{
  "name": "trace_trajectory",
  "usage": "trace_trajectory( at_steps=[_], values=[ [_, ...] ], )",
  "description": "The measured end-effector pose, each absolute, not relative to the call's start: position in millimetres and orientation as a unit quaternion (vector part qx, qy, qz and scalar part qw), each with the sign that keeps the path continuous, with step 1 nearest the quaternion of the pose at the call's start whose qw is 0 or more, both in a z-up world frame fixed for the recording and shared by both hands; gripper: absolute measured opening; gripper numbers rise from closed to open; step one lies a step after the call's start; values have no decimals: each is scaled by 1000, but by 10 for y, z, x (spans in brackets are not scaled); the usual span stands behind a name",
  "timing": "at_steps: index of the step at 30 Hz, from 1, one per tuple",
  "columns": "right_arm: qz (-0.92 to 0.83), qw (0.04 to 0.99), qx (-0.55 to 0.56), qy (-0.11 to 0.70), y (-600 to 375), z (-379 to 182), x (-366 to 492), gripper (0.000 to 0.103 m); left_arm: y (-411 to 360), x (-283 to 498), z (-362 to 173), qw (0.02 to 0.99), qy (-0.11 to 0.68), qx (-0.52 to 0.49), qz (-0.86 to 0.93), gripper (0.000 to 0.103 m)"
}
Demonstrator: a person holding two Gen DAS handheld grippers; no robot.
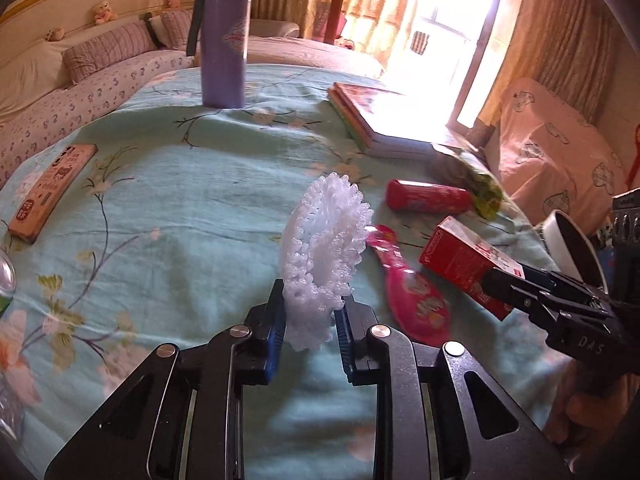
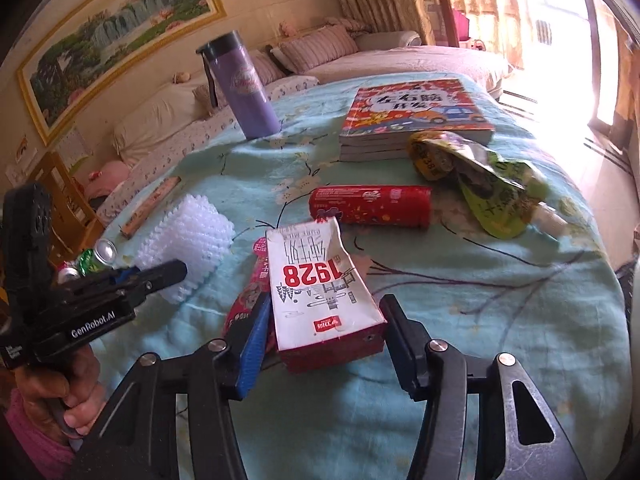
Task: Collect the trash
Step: 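Grasp white mesh scrubber with left tool while right tool grasps red printed box, then carry scrubber over the bin with left tool while right tool carries the box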
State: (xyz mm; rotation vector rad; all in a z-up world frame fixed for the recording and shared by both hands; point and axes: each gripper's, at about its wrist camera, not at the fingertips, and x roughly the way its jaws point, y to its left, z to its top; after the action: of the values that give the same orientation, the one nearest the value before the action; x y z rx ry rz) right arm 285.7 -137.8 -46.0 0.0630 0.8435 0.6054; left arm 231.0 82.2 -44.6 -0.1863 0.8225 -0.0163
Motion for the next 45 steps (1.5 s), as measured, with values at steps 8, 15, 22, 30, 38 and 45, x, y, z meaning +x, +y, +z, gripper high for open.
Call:
trace_trajectory(
  at_steps=[8, 15, 22, 30, 38, 45],
  values=[
    [264, 879, 95, 385, -1991, -328, 2547, 53, 337, 2040, -232, 915, 386, -95, -72, 22],
    [233, 892, 125, 367, -2454, -229, 2301, 53, -58, 1992, -215, 907, 395, -93, -115, 22],
    [195, 904, 147, 350, -2970, -152, 2131, 53, -530, 1964, -159, 900, 399, -79, -157, 22],
    [152, 916, 167, 332, -3465, -87, 2016, 53, -967, 1979, -85, 897, 398, -56, -186, 22],
    [123, 920, 179, 325, -3783, -72, 2004, 53, -1245, 2047, -74, 889, 406, -44, -207, 22],
    [109, 922, 182, 325, -3942, -66, 2049, 53, -1500, 2170, -44, 886, 406, -28, -221, 22]
  ],
)
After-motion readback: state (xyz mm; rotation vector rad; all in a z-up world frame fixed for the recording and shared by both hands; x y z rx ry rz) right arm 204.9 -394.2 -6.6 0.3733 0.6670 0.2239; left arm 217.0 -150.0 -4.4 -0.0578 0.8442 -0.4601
